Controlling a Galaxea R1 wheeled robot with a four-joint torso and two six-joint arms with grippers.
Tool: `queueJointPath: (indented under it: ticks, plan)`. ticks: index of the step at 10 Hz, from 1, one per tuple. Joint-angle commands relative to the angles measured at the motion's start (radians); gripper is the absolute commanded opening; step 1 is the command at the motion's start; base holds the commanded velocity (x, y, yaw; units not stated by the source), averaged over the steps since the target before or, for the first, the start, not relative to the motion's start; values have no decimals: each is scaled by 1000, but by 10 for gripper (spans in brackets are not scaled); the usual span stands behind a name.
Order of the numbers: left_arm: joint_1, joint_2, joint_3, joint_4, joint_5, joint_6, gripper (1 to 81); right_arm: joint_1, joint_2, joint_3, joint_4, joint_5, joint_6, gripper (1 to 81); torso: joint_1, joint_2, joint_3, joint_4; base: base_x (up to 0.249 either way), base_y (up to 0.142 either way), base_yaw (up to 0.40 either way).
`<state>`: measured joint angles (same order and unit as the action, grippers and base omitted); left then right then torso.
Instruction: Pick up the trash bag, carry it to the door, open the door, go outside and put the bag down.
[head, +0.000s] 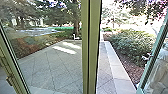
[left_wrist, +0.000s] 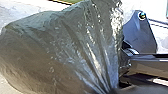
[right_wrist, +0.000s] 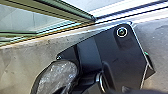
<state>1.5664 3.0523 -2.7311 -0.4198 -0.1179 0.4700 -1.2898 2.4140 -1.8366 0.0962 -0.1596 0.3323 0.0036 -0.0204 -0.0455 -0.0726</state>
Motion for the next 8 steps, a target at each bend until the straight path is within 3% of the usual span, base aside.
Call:
queueJointPath:
  ticks: [1, 4, 6, 8]
  plan:
    - [-44, -4, 1, 7, 58, 2, 10, -3, 50, -82, 16, -6, -4, 811, 0, 0, 0, 0, 0, 0, 0]
    - [-50, -10, 1, 4, 57, 2, 10, -84, 218, -252, -53, 48, -9, 811, 0, 0, 0, 0, 0, 0, 0]
    - [-58, -13, 1, 4, 57, 2, 10, -121, 358, -446, -107, 49, -7, 811, 0, 0, 0, 0, 0, 0, 0]
    - [-62, -15, 1, 6, 58, 2, 10, -138, 458, -585, -116, 72, -9, 811, 0, 0, 63, 0, 0, 0, 0]
